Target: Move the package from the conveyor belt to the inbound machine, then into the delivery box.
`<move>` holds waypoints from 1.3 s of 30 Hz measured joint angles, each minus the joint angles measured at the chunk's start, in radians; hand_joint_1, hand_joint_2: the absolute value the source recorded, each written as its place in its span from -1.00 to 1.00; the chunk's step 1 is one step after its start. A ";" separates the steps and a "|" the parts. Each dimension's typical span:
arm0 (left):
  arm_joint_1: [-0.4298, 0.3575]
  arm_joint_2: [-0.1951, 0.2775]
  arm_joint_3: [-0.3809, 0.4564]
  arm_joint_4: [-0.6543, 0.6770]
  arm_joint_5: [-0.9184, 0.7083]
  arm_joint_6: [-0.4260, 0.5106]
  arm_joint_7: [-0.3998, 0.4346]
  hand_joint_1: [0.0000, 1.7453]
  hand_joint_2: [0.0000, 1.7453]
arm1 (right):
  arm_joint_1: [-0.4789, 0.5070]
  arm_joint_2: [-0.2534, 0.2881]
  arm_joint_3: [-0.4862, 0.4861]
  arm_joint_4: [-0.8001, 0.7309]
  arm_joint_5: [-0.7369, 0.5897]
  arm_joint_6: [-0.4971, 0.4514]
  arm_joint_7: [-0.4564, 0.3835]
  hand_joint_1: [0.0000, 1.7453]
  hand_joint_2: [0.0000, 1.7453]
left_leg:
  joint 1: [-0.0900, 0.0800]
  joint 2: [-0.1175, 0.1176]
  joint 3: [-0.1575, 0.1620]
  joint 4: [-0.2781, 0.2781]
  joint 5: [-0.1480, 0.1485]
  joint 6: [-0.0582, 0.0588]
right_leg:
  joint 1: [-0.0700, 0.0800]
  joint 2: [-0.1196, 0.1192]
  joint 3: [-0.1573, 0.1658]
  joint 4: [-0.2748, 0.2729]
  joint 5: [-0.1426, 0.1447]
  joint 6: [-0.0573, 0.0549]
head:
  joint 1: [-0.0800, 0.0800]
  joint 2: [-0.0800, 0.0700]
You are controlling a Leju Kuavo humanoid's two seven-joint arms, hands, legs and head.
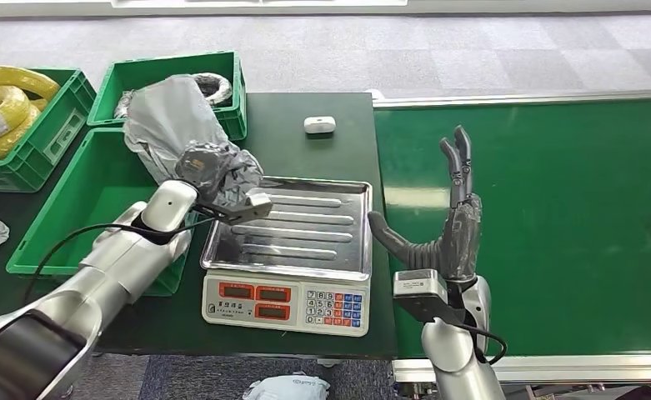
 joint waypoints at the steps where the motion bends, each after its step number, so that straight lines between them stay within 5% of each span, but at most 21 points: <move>1: -0.001 0.013 0.033 -0.028 -0.025 -0.002 0.013 1.00 1.00 | 0.001 0.000 0.000 0.000 0.003 0.001 0.003 -1.00 1.00 | 0.000 0.000 -0.001 0.000 0.000 0.000 | 0.000 0.000 -0.001 0.000 0.000 0.000 | 0.000 0.000; 8: -0.044 0.089 0.177 -0.135 -0.093 -0.003 0.129 1.00 1.00 | 0.010 0.001 -0.003 0.000 0.027 0.005 0.018 -1.00 1.00 | 0.000 0.000 -0.007 0.000 0.000 0.000 | 0.000 0.000 -0.007 0.000 0.000 0.000 | 0.000 0.000; 16: -0.130 0.171 0.191 -0.071 -0.096 -0.040 0.239 0.95 1.00 | 0.018 0.004 -0.006 0.000 0.047 0.015 0.027 -1.00 1.00 | 0.000 0.000 -0.008 0.000 0.000 0.000 | 0.000 0.000 -0.008 0.000 0.000 0.000 | 0.000 0.000; 17: -0.137 0.175 0.191 -0.052 -0.096 -0.035 0.241 0.83 1.00 | 0.018 0.004 -0.007 0.000 0.048 0.015 0.027 -1.00 1.00 | 0.000 0.000 -0.008 0.000 0.000 0.000 | 0.000 0.000 -0.008 0.000 0.000 0.000 | 0.000 0.000; 21: -0.157 0.180 0.194 0.026 -0.097 -0.063 0.217 -1.00 1.00 | 0.018 0.009 -0.008 0.000 0.047 0.016 0.027 -1.00 1.00 | 0.000 0.000 -0.008 0.000 0.000 0.000 | 0.000 0.000 -0.008 0.000 0.000 0.000 | 0.000 0.000; 29: -0.087 0.109 0.243 0.248 -0.096 0.044 0.180 -1.00 1.00 | 0.019 0.011 -0.009 -0.002 0.052 0.021 0.029 -1.00 1.00 | -0.001 -0.001 -0.009 0.001 0.000 0.000 | -0.001 0.000 -0.009 0.000 0.000 0.000 | 0.000 0.000; 39: -0.069 0.036 0.251 0.293 -0.097 0.033 0.183 -1.00 1.00 | 0.037 0.012 -0.020 -0.023 0.070 0.025 0.043 -1.00 1.00 | -0.001 0.000 -0.010 0.001 0.000 0.000 | -0.001 -0.001 -0.010 0.000 0.000 0.000 | 0.000 0.000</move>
